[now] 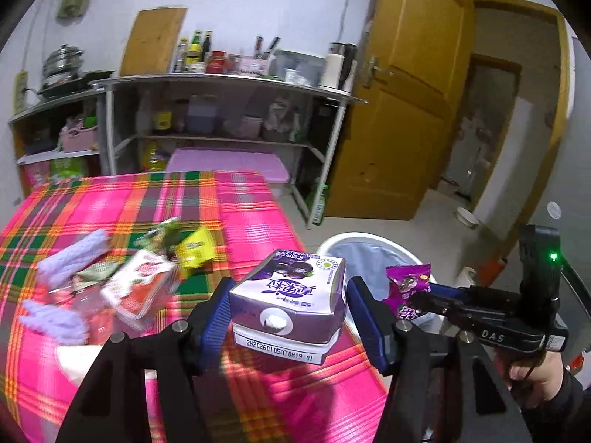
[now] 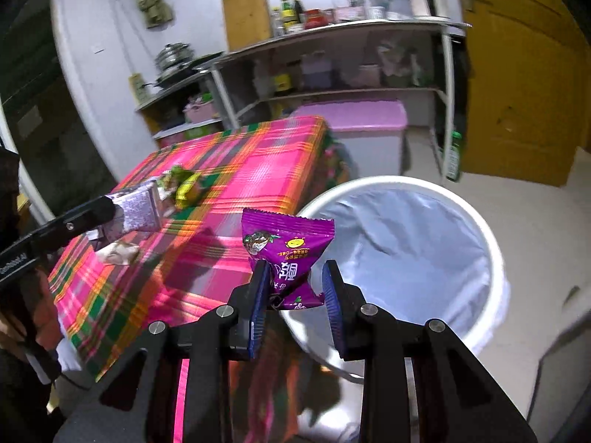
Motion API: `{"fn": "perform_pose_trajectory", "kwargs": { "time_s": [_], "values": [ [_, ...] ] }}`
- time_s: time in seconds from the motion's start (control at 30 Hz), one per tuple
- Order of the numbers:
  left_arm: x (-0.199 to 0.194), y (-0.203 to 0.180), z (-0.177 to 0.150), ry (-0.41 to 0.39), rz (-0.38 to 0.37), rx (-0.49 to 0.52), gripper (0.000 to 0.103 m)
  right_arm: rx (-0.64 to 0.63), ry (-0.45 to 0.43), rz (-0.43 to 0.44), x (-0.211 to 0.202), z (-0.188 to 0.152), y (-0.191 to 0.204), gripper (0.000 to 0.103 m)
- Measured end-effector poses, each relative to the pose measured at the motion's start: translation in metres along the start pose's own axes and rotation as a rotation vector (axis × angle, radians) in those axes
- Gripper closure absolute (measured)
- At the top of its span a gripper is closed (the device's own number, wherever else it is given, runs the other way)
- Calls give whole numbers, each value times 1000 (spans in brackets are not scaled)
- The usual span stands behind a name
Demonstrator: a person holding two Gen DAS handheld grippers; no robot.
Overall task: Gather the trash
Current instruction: 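Carry both items over the trash bin and open both tools to drop them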
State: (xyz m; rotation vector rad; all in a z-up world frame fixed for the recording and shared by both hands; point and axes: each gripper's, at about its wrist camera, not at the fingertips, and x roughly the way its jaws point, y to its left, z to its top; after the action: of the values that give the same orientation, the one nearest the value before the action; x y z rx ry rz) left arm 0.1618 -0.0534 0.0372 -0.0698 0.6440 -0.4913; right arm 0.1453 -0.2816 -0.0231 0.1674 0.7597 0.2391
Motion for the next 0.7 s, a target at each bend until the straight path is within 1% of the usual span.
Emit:
{"fn": "perform_pose_trajectory", "kwargs": {
  "time_s": [0.17,0.4,0.47,0.5,0.57,0.63,0.7],
  "values": [
    [26,-25,5,28,-51,30,41,46,16,-44,0,-6,-24,72],
    [70,-56,4,80,-112,69,41,77,50,-76,6,-13,-44,71],
    [81,-62,3,98,-123,78,41,85,55,-89,8,-14,-49,69],
    [86,-65,2,108,-126,84,41,87,57,-94,8,-15,-52,64],
    [97,-69,2,127,-134,92,41,90,56,-106,8,-15,-55,61],
    [105,-70,-1,145,-140,91,41,95,56,-112,7,-16,-59,55],
    [111,-69,-2,161,-147,83,41,98,50,-114,5,-17,-61,53]
  ]
}}
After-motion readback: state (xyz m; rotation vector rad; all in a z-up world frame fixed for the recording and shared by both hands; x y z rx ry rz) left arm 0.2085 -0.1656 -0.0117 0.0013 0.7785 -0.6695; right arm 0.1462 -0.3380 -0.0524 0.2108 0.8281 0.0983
